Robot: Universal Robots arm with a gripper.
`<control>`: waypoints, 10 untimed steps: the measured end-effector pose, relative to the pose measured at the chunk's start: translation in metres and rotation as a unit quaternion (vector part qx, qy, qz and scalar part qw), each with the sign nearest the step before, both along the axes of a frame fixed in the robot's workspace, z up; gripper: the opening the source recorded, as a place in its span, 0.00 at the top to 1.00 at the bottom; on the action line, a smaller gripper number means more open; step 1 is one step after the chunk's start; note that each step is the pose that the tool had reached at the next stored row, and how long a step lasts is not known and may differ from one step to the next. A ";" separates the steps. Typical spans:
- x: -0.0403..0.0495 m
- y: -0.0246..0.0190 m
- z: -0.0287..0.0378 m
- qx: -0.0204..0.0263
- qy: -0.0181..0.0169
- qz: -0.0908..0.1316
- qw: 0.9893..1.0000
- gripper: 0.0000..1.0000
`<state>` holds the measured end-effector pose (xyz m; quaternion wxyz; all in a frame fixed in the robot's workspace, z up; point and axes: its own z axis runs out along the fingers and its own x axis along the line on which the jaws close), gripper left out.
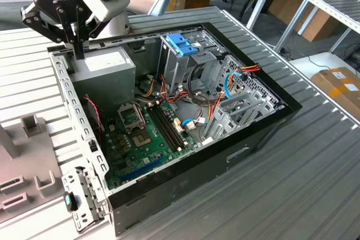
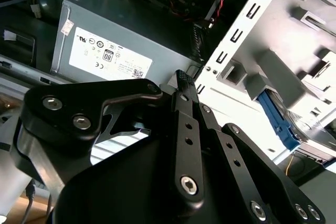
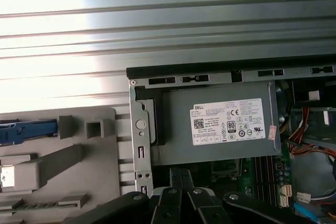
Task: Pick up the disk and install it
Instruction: 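Reach for the disk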
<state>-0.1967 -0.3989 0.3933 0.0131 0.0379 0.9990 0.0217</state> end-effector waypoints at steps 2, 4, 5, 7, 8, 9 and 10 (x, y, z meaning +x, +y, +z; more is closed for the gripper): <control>-0.0024 0.0000 0.0000 0.000 0.000 0.000 1.000 0.90; -0.0047 0.0000 0.0000 0.000 0.000 0.000 1.000 0.90; -0.0055 0.0000 0.0000 0.000 0.000 0.000 1.000 0.90; -0.0066 0.0000 0.0000 0.000 0.000 0.000 1.000 0.90; -0.0071 0.0000 0.0000 0.000 0.000 0.000 1.000 0.90; -0.0079 0.0000 0.0000 0.000 0.000 0.000 1.000 0.90; -0.0083 0.0000 0.0000 0.000 0.000 0.000 1.000 0.90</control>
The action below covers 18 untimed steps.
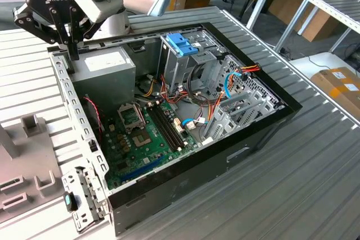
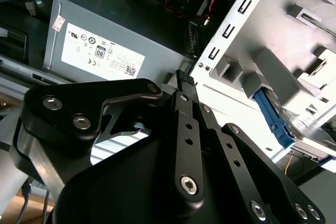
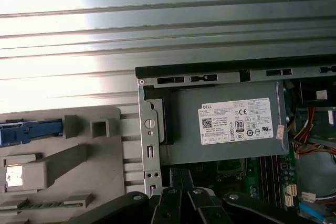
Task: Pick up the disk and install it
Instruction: 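Reach for the disk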
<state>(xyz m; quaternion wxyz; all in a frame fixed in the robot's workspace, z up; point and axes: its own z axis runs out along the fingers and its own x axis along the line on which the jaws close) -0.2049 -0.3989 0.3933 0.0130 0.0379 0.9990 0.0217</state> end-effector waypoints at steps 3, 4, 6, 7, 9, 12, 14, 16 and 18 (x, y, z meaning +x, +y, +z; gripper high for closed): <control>-0.0024 0.0000 -0.0001 0.000 0.000 0.000 1.000 0.90; -0.0035 0.0000 0.0000 0.000 0.000 0.000 1.000 0.90; -0.0060 0.0000 0.0000 0.000 0.000 0.000 1.000 0.90; -0.0067 0.0000 0.0000 0.000 0.000 0.000 1.000 0.90; -0.0086 0.0000 0.0000 0.000 0.000 0.000 1.000 0.90; -0.0116 0.0000 -0.0001 0.000 0.000 0.000 1.000 0.90; -0.0145 0.0000 0.0000 0.000 0.000 0.000 1.000 0.90; -0.0167 0.0000 0.0000 0.000 0.000 0.000 1.000 0.90; -0.0179 0.0000 0.0000 0.000 0.000 0.000 1.000 0.90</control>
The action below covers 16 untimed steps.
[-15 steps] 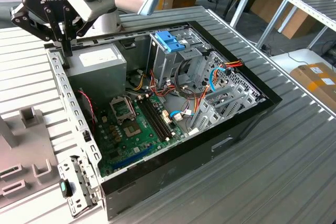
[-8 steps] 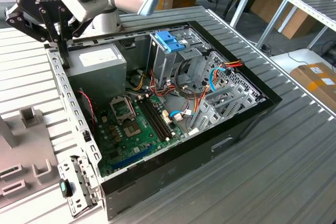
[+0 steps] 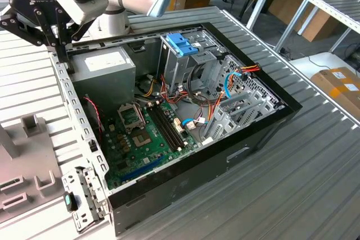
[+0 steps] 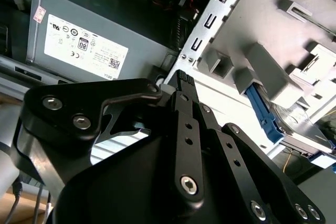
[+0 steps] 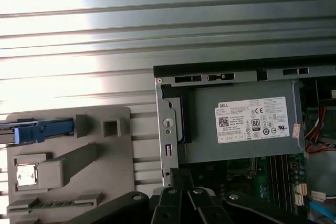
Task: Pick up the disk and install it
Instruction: 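Reach for the disk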
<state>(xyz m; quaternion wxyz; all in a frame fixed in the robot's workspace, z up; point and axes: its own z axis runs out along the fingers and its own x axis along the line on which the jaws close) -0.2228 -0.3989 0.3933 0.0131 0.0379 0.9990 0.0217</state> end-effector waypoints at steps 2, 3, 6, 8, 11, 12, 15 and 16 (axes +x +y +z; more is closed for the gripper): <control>-0.0009 0.0000 0.0000 0.000 0.000 0.000 1.000 0.90; -0.0016 0.0000 0.0000 0.000 0.000 0.000 1.000 0.90; -0.0043 0.0000 0.0000 0.000 0.000 0.000 1.000 0.90; -0.0056 0.0000 0.0000 0.000 0.000 0.000 1.000 0.90; -0.0076 0.0000 0.0000 0.000 0.000 0.000 1.000 0.90; -0.0083 0.0000 0.0000 0.000 0.000 0.000 1.000 0.90; -0.0098 0.0000 0.0000 0.000 0.000 0.000 1.000 0.90; -0.0104 0.0000 0.0000 0.000 0.000 0.000 1.000 0.90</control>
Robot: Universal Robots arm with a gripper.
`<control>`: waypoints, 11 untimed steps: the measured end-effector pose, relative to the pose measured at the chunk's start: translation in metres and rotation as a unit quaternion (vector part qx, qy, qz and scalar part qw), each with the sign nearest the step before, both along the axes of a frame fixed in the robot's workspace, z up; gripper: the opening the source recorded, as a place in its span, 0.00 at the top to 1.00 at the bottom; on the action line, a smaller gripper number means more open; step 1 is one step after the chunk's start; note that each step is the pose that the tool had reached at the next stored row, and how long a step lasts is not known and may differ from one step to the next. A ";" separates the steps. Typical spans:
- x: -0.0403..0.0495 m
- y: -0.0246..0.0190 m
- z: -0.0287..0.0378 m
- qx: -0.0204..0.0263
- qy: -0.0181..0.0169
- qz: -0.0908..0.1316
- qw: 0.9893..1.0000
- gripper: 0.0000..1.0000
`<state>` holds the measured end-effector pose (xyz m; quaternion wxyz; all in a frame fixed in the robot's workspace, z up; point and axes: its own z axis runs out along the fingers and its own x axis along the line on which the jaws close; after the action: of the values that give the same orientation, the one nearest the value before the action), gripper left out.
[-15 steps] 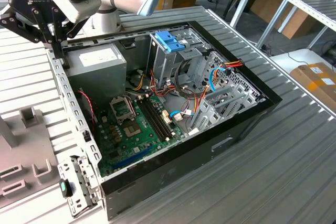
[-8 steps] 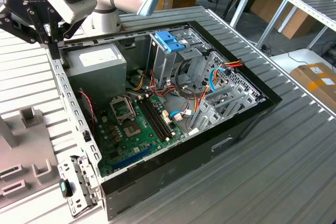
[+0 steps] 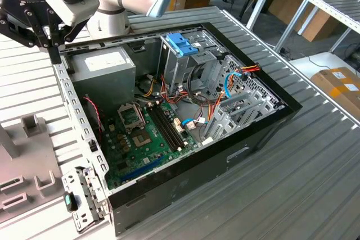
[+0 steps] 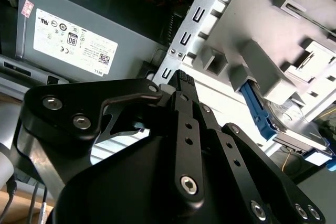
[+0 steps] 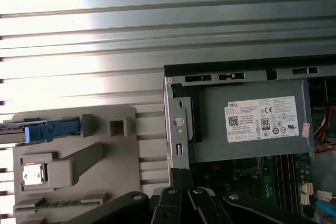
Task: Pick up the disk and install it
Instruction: 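Reach for the disk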
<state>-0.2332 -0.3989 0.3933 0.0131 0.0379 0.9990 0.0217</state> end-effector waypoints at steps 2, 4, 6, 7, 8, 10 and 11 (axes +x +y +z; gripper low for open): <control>-0.0015 0.0000 0.0000 0.000 0.000 0.000 1.000 0.90; -0.0024 0.0000 0.0000 0.000 0.000 0.000 1.000 0.90; -0.0034 0.0000 0.0000 0.000 0.000 0.000 1.000 0.90; -0.0045 0.0000 0.0000 0.000 0.000 0.000 1.000 0.90; -0.0053 0.0000 0.0000 0.000 0.000 0.000 1.000 0.90; -0.0063 0.0000 0.0000 0.000 0.000 0.000 1.000 0.90; -0.0070 0.0000 0.0000 0.000 0.000 0.000 1.000 0.90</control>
<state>-0.2402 -0.3989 0.3933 0.0131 0.0379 0.9990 0.0217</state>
